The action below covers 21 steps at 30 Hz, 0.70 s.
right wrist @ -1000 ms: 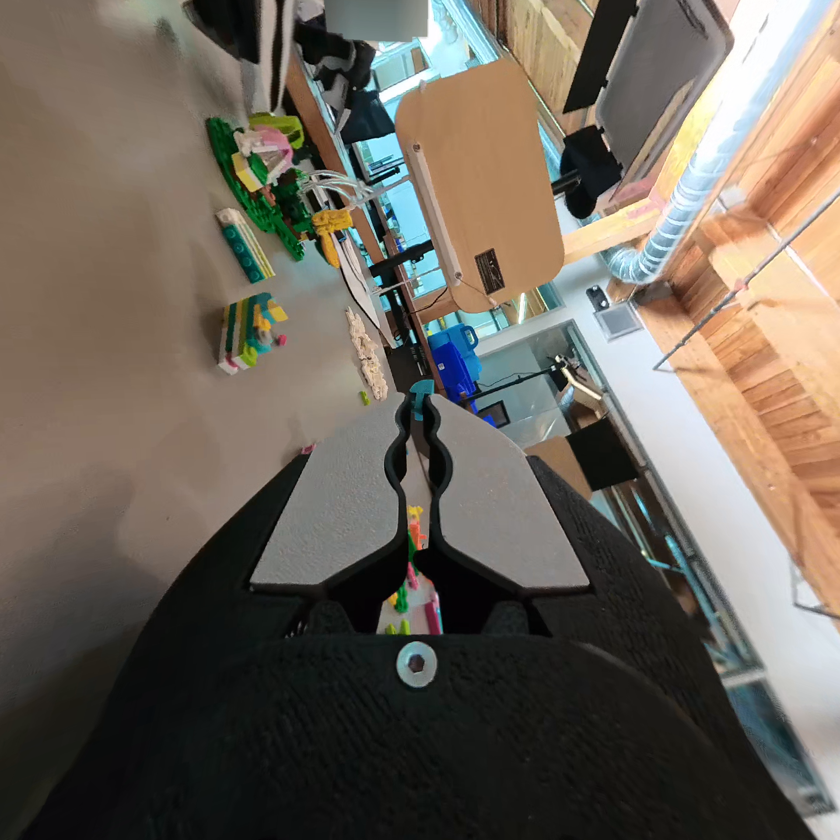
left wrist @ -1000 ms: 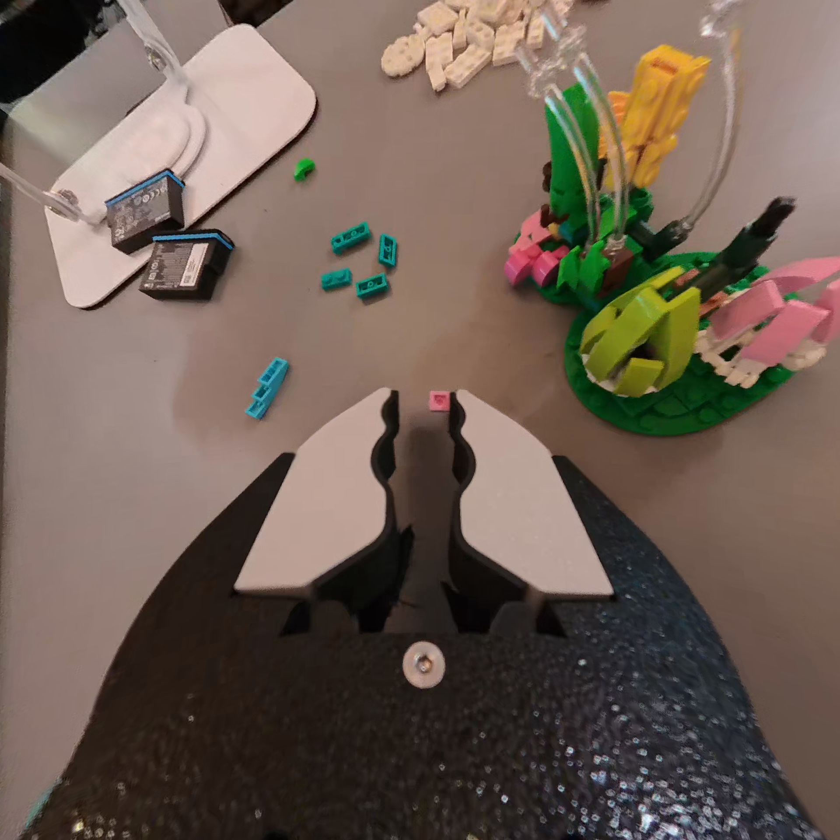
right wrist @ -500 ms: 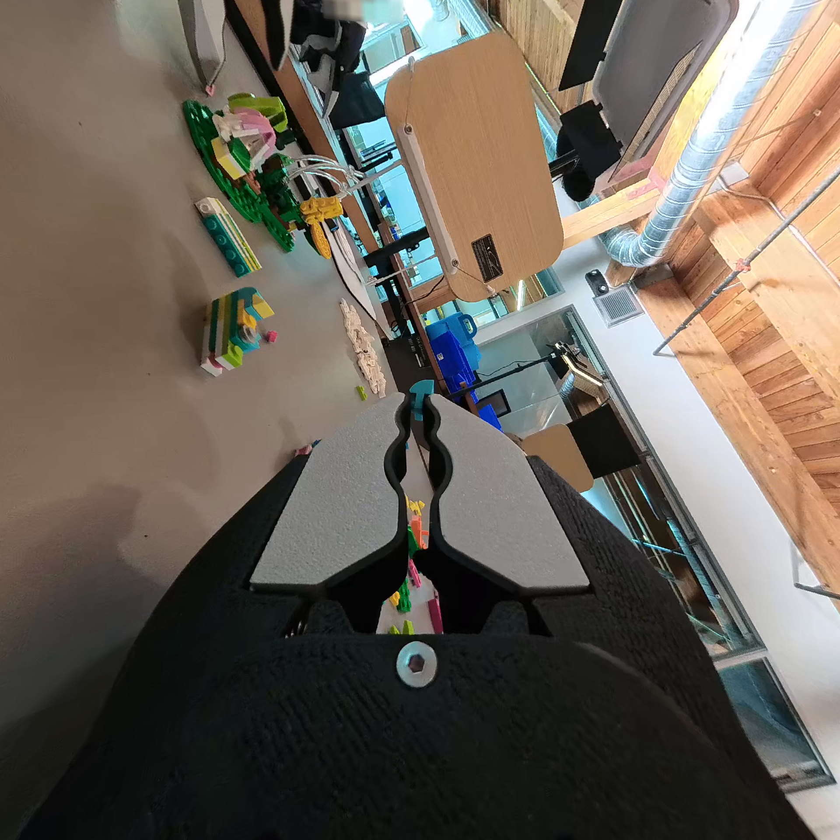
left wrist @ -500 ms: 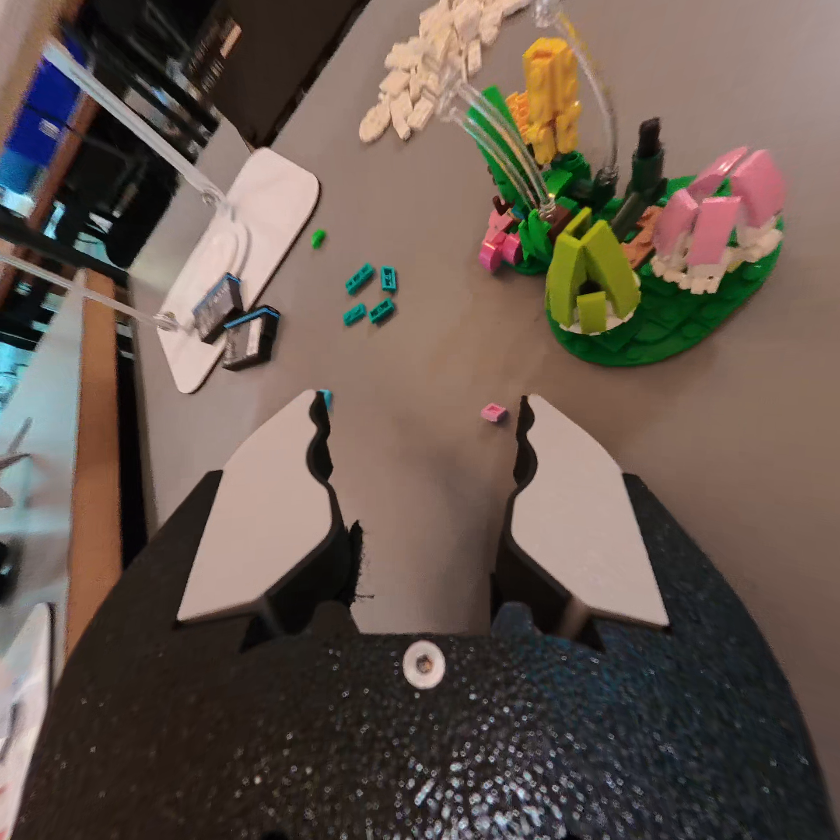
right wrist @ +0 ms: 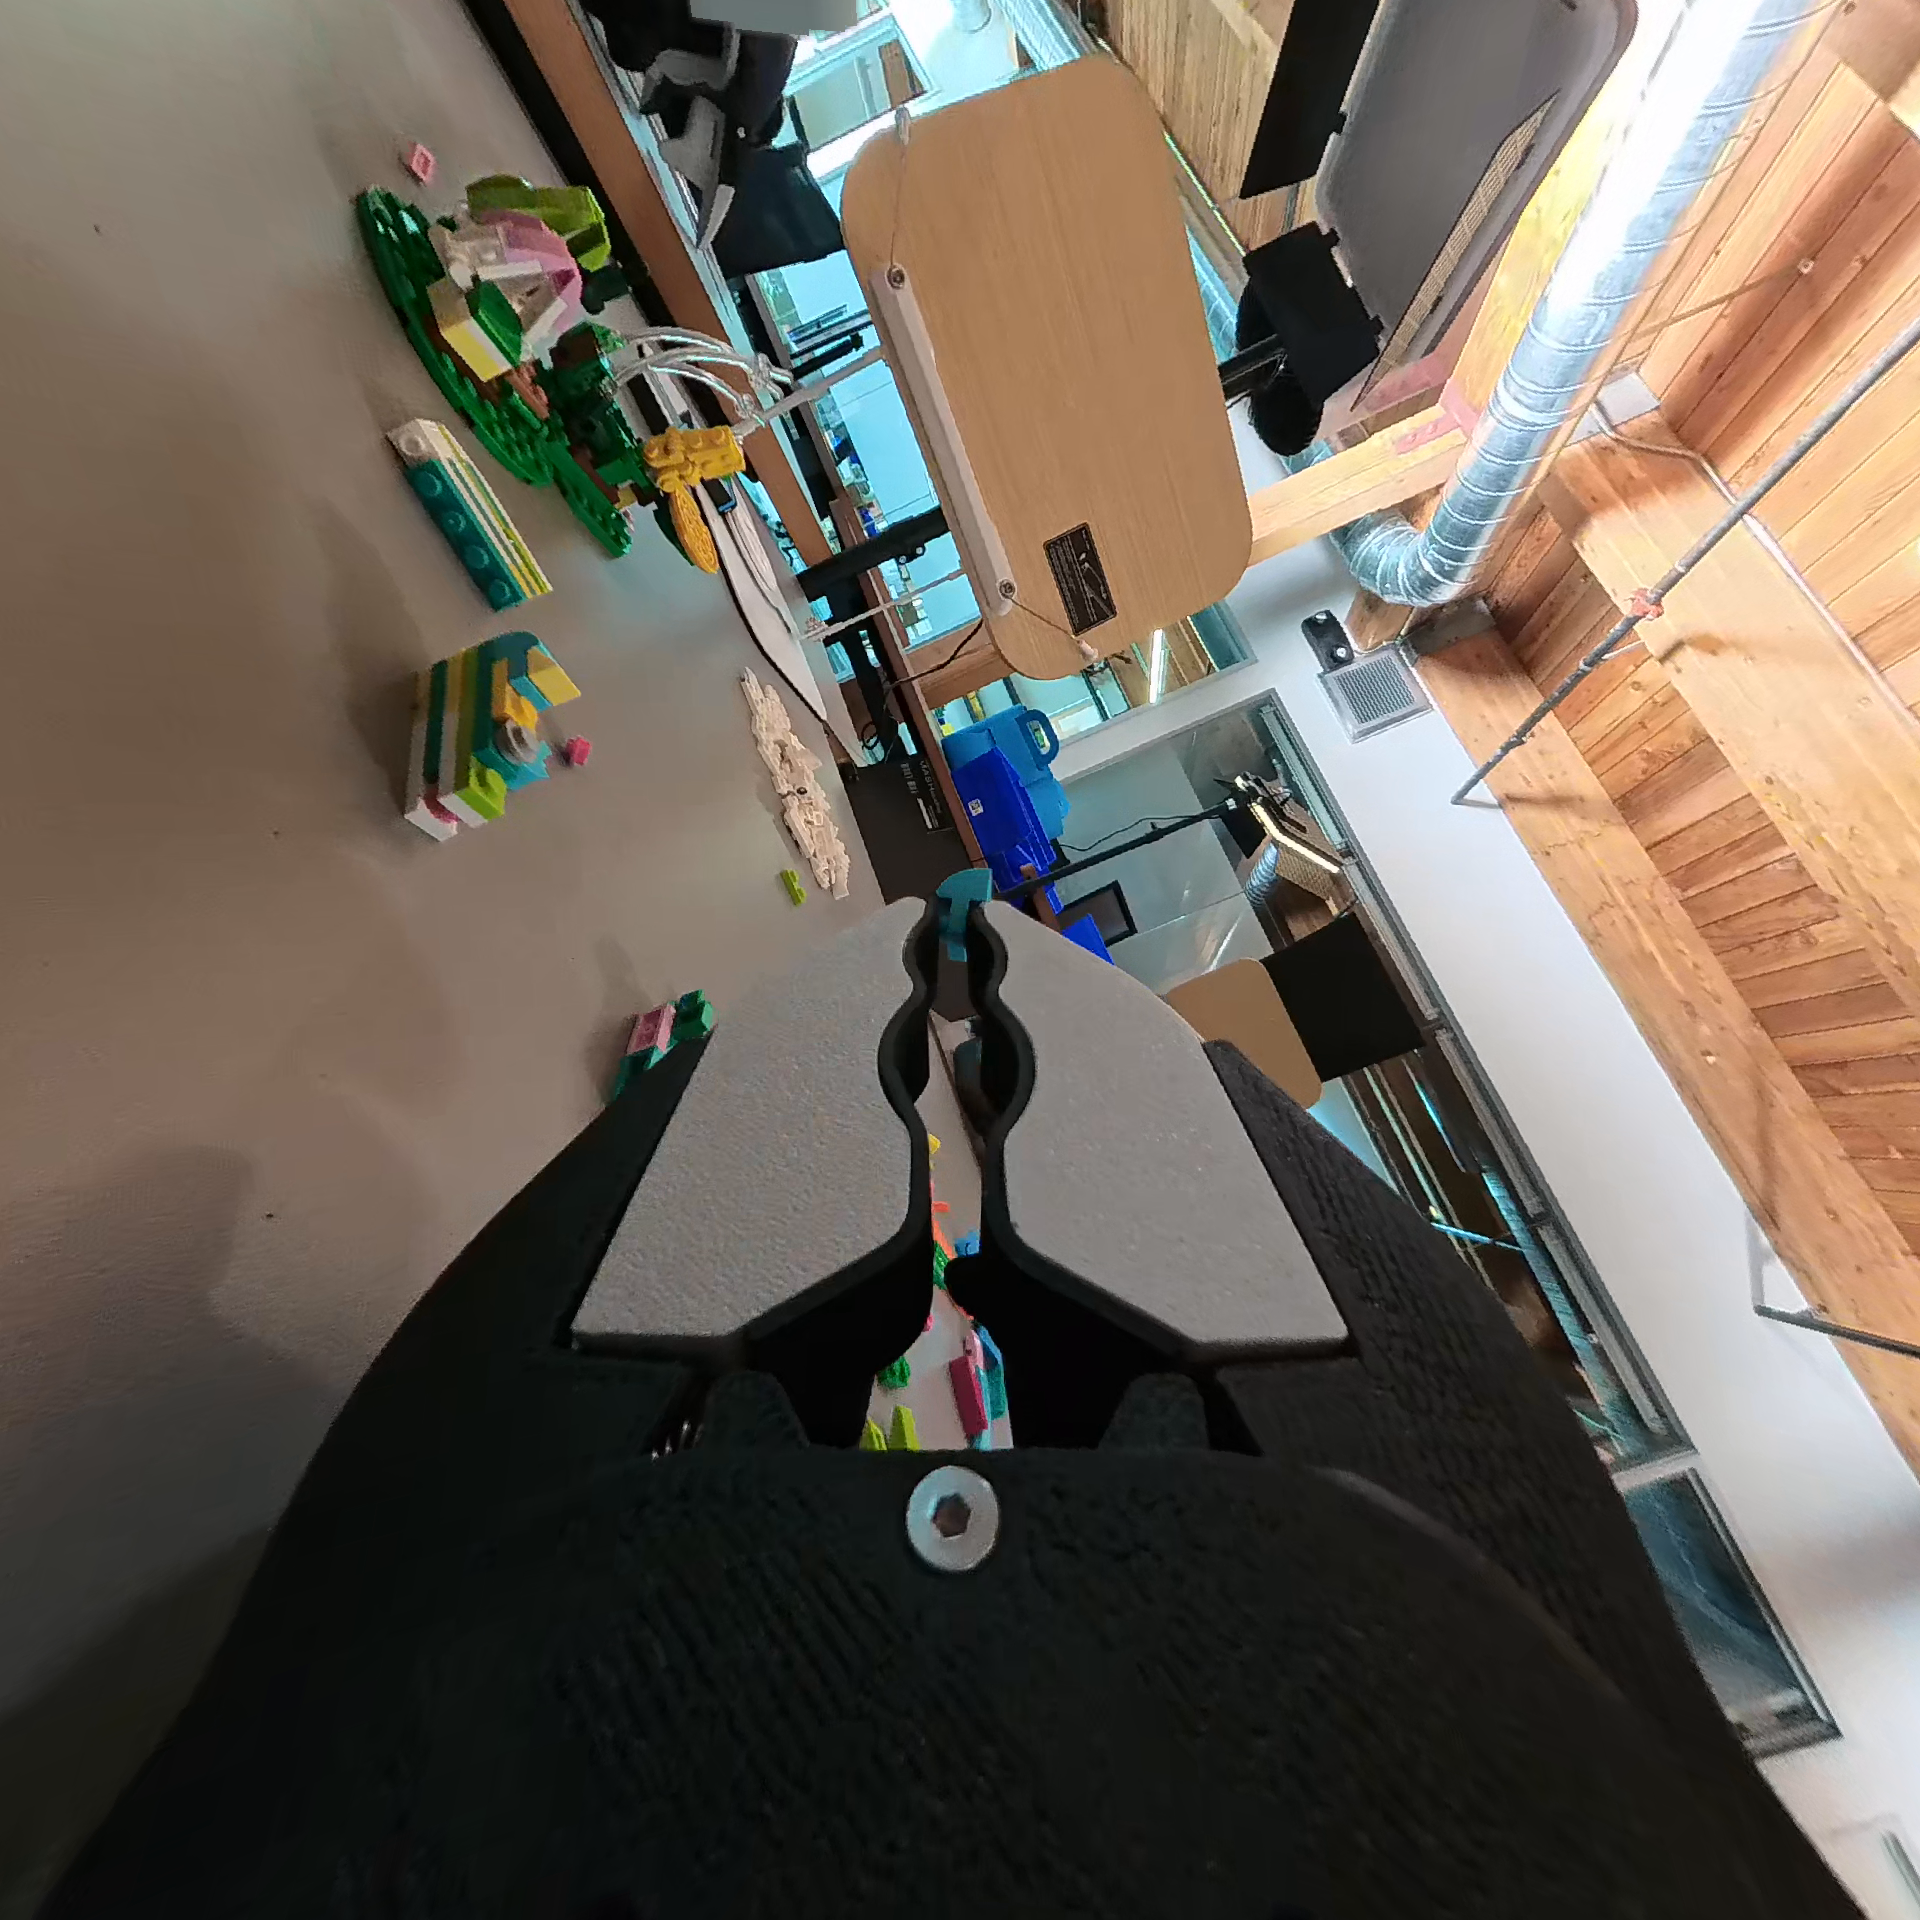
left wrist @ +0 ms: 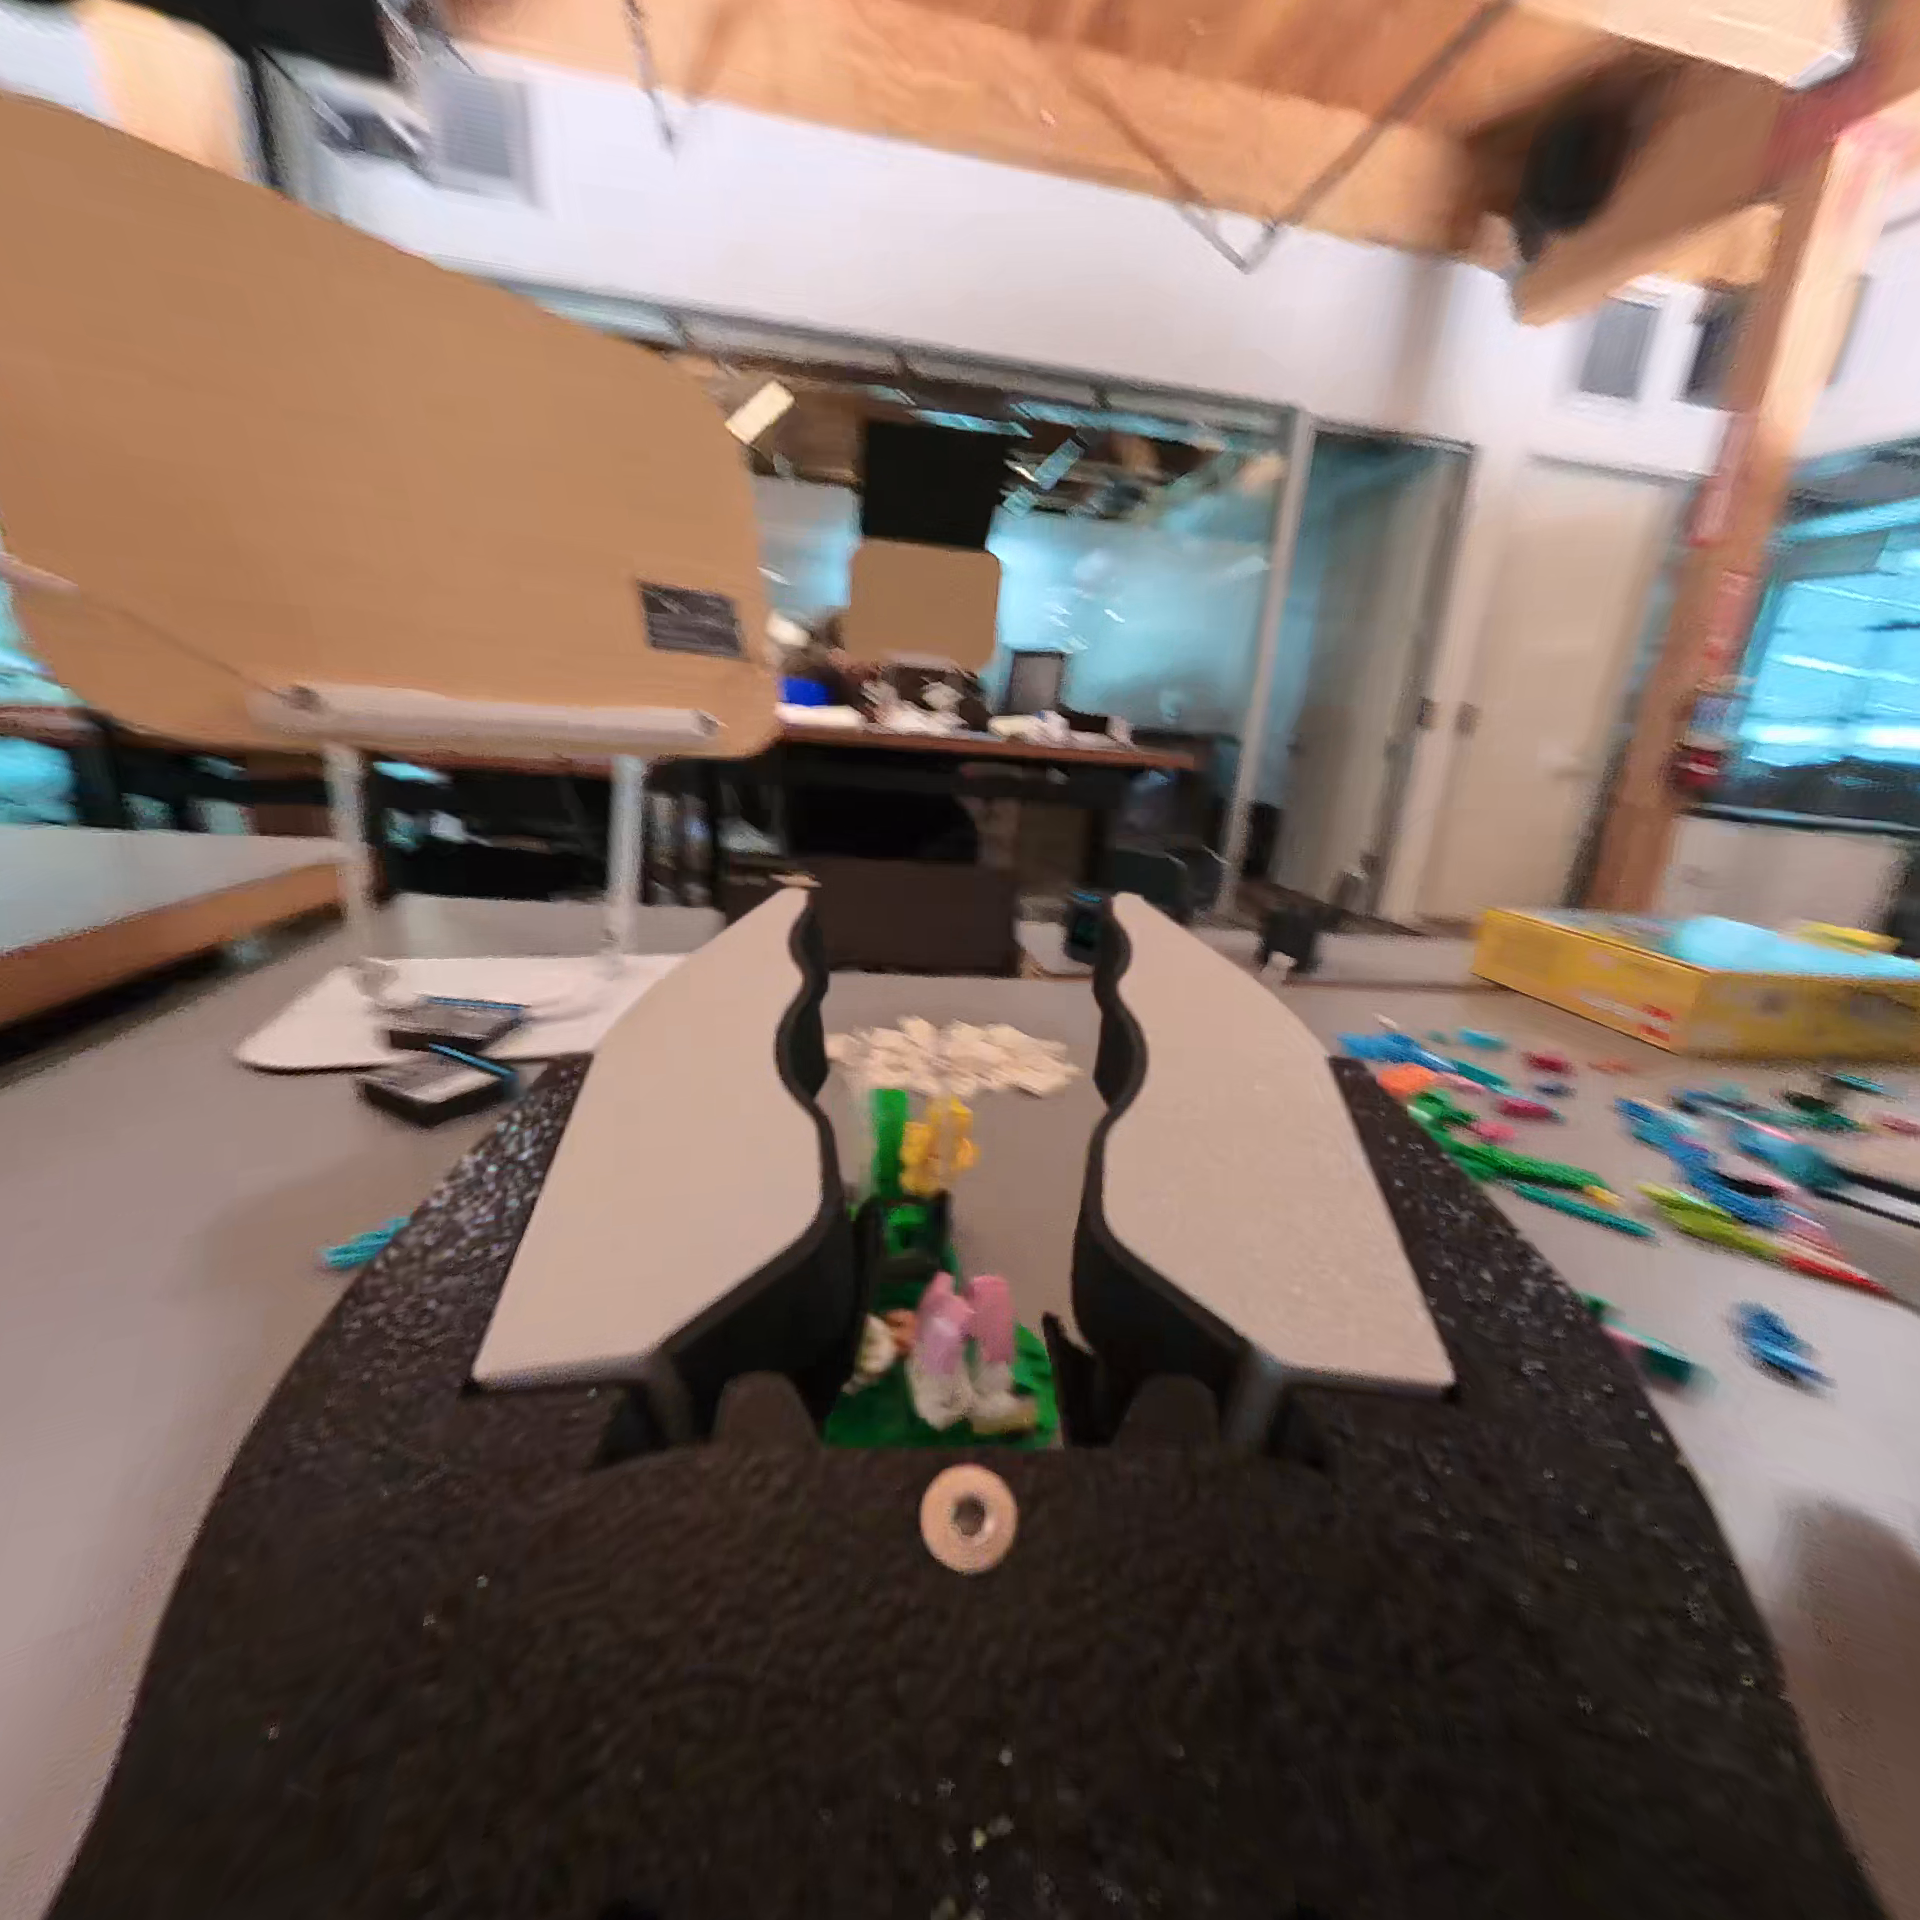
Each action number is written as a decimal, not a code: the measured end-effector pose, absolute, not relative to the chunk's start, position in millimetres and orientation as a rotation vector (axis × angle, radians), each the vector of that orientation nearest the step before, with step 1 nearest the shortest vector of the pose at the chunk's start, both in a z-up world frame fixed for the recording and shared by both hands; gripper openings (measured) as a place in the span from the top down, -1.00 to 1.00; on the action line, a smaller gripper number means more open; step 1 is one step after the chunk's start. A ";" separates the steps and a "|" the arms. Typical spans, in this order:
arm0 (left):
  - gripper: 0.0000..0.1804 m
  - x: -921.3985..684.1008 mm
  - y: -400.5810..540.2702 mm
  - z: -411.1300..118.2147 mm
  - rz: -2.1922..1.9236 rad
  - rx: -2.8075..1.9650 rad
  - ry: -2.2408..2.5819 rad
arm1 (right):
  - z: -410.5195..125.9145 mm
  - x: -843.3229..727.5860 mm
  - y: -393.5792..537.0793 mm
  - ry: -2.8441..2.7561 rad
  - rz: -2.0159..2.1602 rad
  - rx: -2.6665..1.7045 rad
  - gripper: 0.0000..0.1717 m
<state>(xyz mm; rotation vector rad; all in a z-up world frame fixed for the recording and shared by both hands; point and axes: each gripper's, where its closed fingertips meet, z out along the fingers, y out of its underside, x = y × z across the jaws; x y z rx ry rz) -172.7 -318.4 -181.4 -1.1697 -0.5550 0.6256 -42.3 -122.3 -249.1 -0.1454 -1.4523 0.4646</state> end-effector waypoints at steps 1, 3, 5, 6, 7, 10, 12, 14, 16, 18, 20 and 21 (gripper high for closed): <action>0.51 -179.1 -327.7 -180.1 0.711 -1.126 -0.588 | -249.7 -42.4 -122.2 -1.454 0.462 -0.144 0.97; 0.58 -194.6 -346.8 -177.1 0.839 -1.066 -0.655 | -250.7 -42.4 -123.0 -1.460 0.461 -0.139 0.97; 0.62 -209.7 -362.1 -176.5 0.920 -1.013 -0.714 | -252.5 -42.9 -123.0 -1.467 0.447 -0.131 0.97; 0.64 -216.0 -367.6 -177.6 0.951 -0.997 -0.730 | -252.7 -43.5 -121.8 -1.467 0.436 -0.132 0.97; 0.65 -221.8 -372.2 -179.8 0.976 -0.993 -0.746 | -251.4 -44.2 -120.4 -1.464 0.437 -0.142 0.97; 0.75 -227.3 -387.9 -178.7 0.976 -0.951 -0.774 | -224.2 -50.0 -134.4 -1.451 0.651 -0.200 0.97; 0.90 -225.9 -393.2 -179.1 0.963 -0.943 -0.746 | -197.1 -70.8 -167.1 -1.542 0.801 -0.146 0.97; 0.92 -227.2 -399.5 -181.7 0.938 -0.931 -0.761 | -181.7 -110.1 -202.1 -1.726 0.815 -0.061 0.96; 0.93 -228.0 -409.3 -180.9 0.942 -0.907 -0.775 | -173.2 -151.6 -241.5 -1.913 0.883 0.025 0.96; 0.97 -230.0 -420.7 -179.4 0.965 -0.896 -0.774 | -172.7 -185.8 -285.6 -2.101 0.988 0.189 0.96; 1.00 -233.7 -437.9 -177.6 1.004 -0.876 -0.791 | -187.9 -215.5 -320.8 -2.387 1.026 0.285 0.96; 1.00 -235.3 -447.1 -176.6 1.018 -0.860 -0.801 | -194.9 -231.9 -335.0 -2.478 1.015 0.334 0.96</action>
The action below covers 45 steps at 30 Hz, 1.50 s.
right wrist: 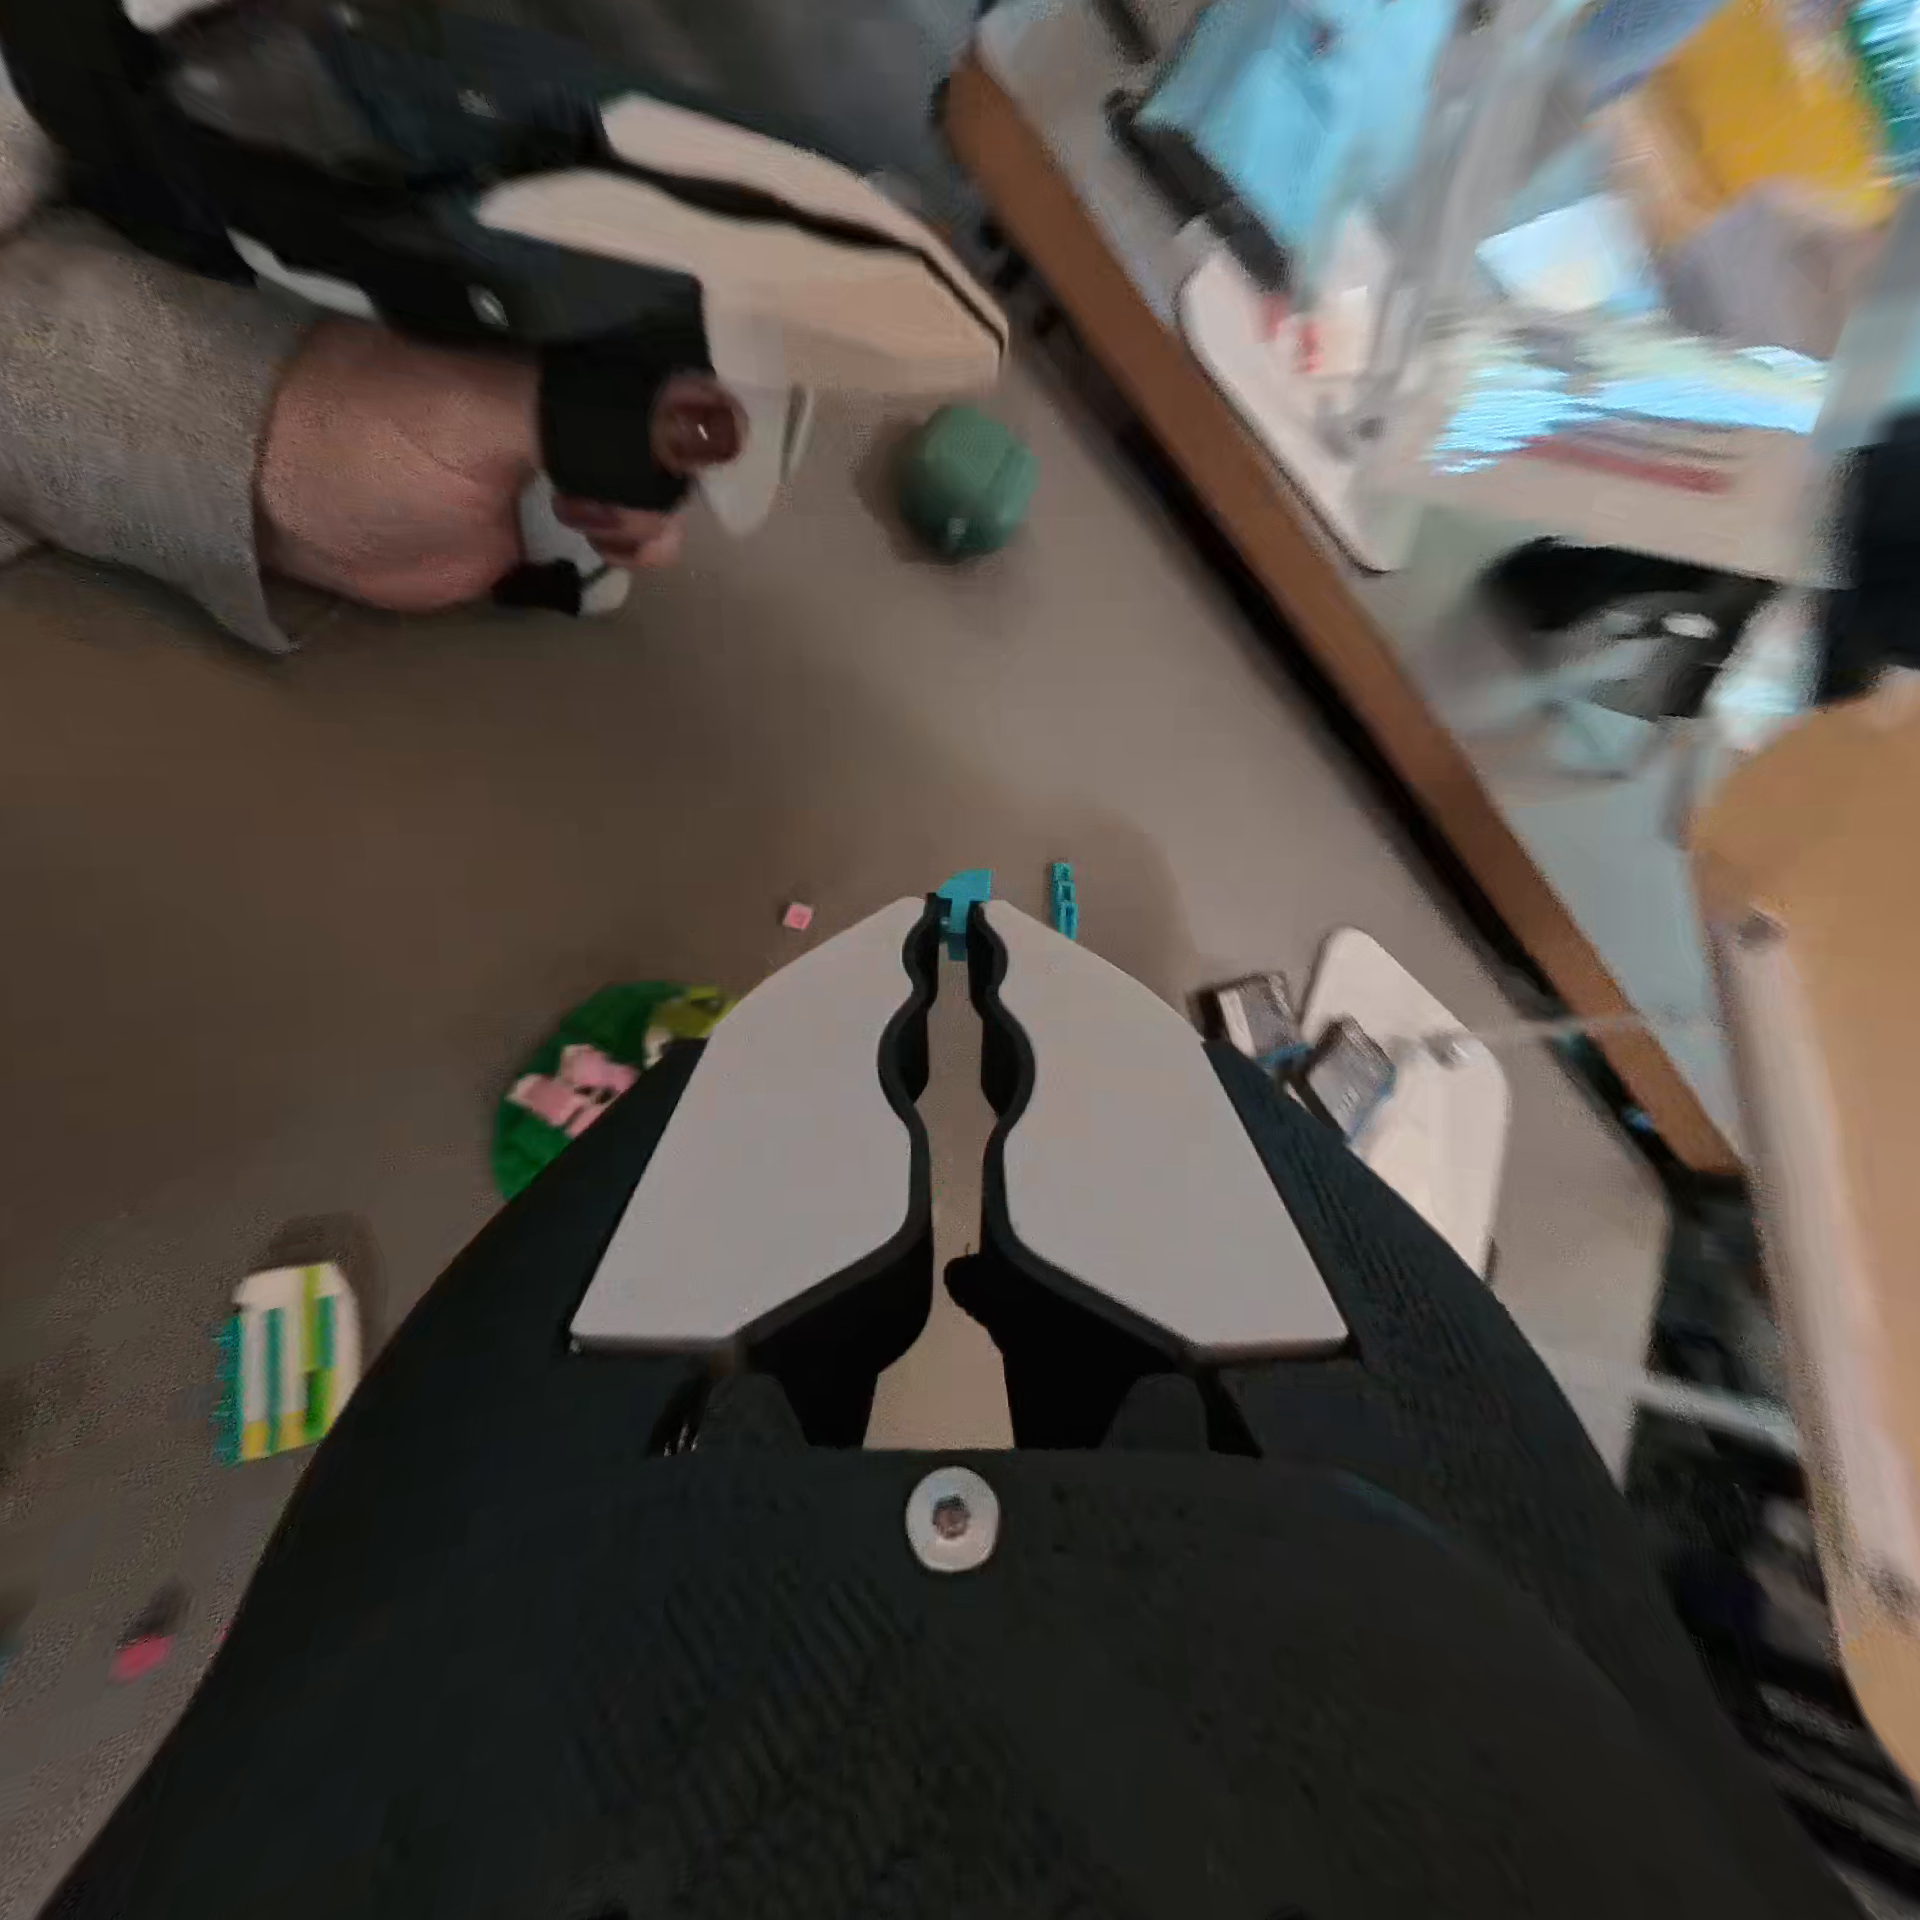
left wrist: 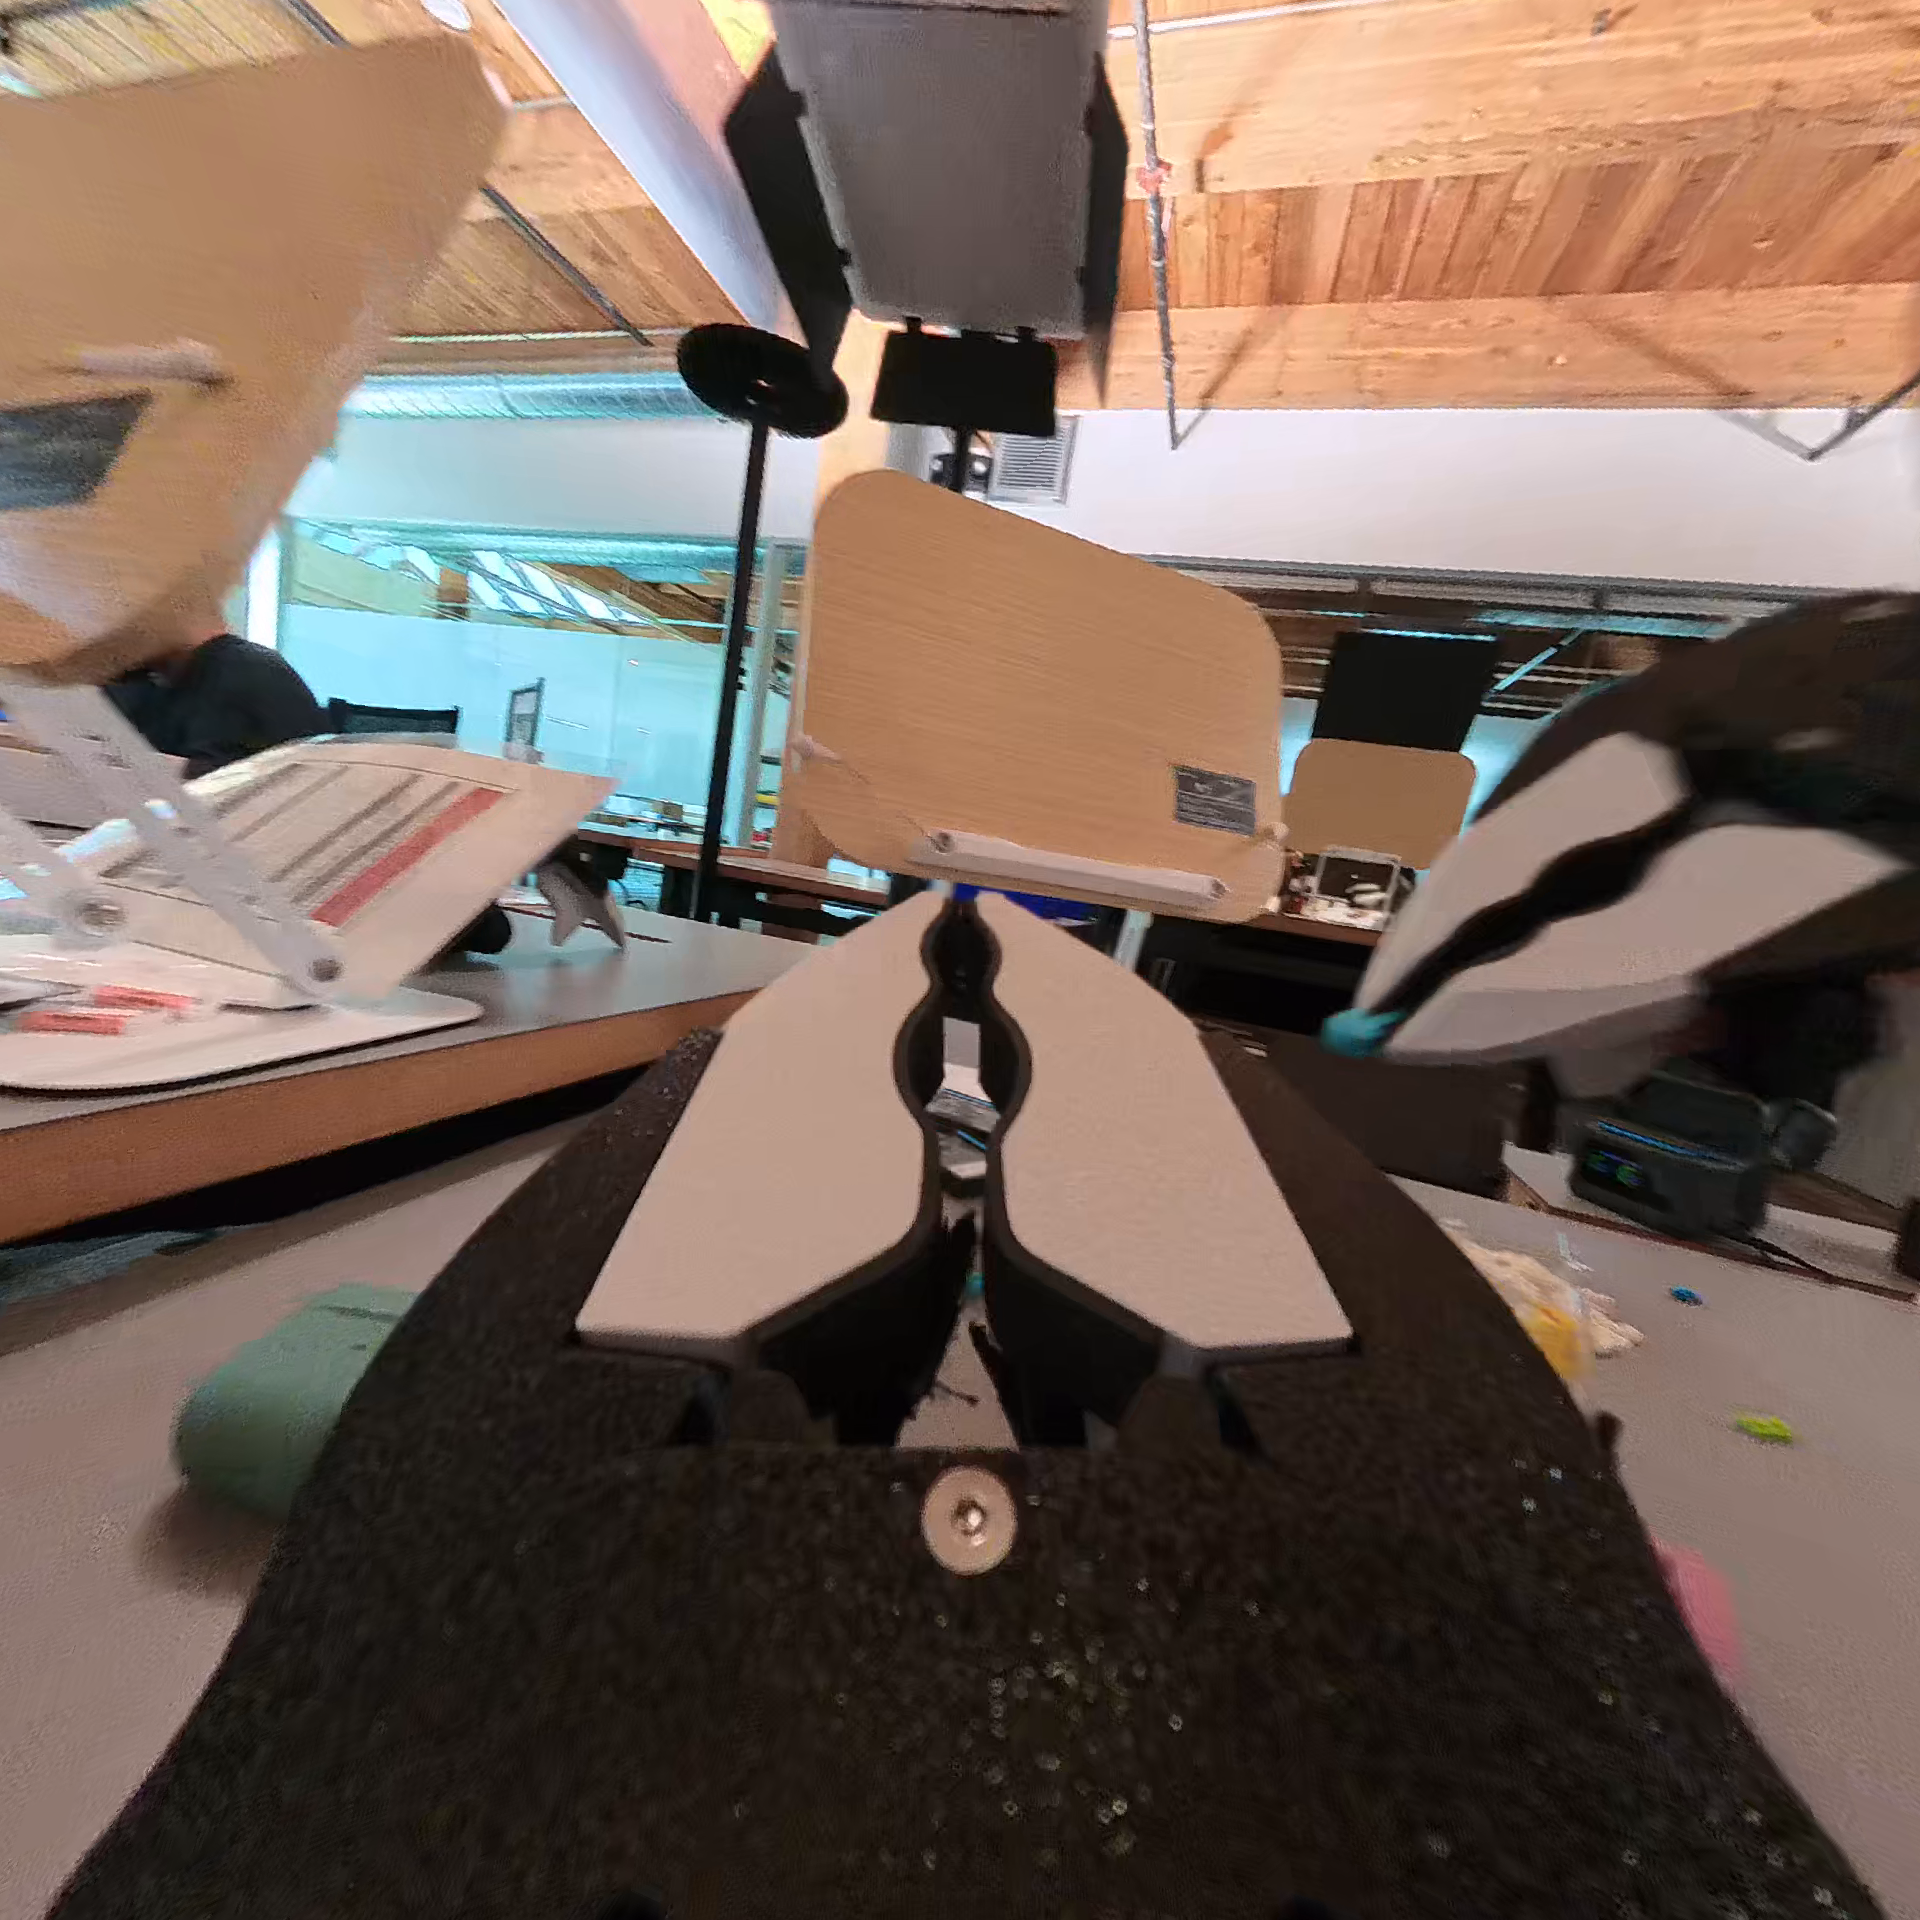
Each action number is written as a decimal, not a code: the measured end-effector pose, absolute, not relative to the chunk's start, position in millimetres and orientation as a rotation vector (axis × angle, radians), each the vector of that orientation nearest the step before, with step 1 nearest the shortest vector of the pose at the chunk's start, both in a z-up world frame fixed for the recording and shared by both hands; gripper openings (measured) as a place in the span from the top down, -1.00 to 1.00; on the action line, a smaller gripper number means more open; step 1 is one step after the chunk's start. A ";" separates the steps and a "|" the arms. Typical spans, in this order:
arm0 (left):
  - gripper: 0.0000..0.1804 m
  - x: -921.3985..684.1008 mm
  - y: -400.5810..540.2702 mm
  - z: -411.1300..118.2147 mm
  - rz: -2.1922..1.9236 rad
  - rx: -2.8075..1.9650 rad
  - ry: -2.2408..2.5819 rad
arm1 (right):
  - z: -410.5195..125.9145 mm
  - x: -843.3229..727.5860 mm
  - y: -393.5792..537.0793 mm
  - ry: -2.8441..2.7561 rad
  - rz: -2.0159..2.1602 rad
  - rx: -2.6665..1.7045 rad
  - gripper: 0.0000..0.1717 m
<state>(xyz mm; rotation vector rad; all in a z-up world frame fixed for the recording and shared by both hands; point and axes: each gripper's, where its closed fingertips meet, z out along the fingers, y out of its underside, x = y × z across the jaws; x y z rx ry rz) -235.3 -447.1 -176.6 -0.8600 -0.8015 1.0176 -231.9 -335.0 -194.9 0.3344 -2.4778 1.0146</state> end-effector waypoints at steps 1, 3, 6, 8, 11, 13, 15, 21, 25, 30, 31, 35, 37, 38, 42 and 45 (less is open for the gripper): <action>1.00 -236.8 -455.9 -176.0 1.026 -0.844 -0.814 | -203.8 -247.8 -346.6 -2.551 0.980 0.393 0.96; 1.00 -239.1 -470.8 -177.1 1.024 -0.814 -0.845 | -224.2 -281.4 -367.4 -2.644 0.890 0.435 0.96; 1.00 -242.0 -487.8 -177.2 1.022 -0.774 -0.872 | -264.4 -313.1 -388.2 -2.813 0.742 0.406 0.96; 1.00 -243.7 -496.6 -175.2 1.035 -0.751 -0.879 | -287.2 -333.5 -394.2 -2.828 0.600 0.409 0.96; 1.00 -247.2 -502.7 -172.2 1.028 -0.726 -0.883 | -305.3 -346.4 -406.8 -2.831 0.532 0.420 0.96; 1.00 -249.1 -502.4 -171.7 1.016 -0.724 -0.883 | -314.1 -354.7 -405.6 -2.849 0.434 0.404 0.96; 1.00 -249.6 -500.6 -171.3 1.016 -0.729 -0.872 | -322.0 -357.7 -397.1 -2.894 0.310 0.389 0.96; 1.00 -249.7 -497.5 -172.1 0.991 -0.741 -0.866 | -314.0 -360.9 -392.6 -2.876 0.295 0.277 0.73; 1.00 -244.8 -488.6 -168.3 1.002 -0.760 -0.832 | -264.9 -355.6 -386.1 -2.730 0.497 0.103 0.72; 1.00 -227.4 -445.5 -159.0 0.976 -0.845 -0.669 | -171.8 -290.4 -329.9 -2.489 0.911 -0.204 0.69; 1.00 -220.2 -431.1 -156.5 0.939 -0.862 -0.607 | -162.0 -270.1 -310.8 -2.455 0.974 -0.278 0.69; 1.00 -198.0 -381.2 -154.7 0.846 -0.927 -0.471 | -177.1 -181.8 -236.9 -2.425 1.065 -0.528 0.69; 1.00 -187.2 -358.9 -156.8 0.828 -0.967 -0.415 | -208.9 -146.3 -202.2 -2.446 0.972 -0.641 0.69; 1.00 -181.6 -348.7 -158.4 0.822 -0.988 -0.388 | -226.4 -132.3 -185.8 -2.451 0.913 -0.709 0.69; 1.00 -163.0 -317.0 -167.4 0.805 -1.076 -0.290 | -282.3 -89.9 -152.6 -2.505 0.841 -0.876 0.76; 1.00 -158.9 -305.6 -174.6 0.821 -1.141 -0.243 | -300.1 -76.2 -144.6 -2.514 0.883 -0.967 0.82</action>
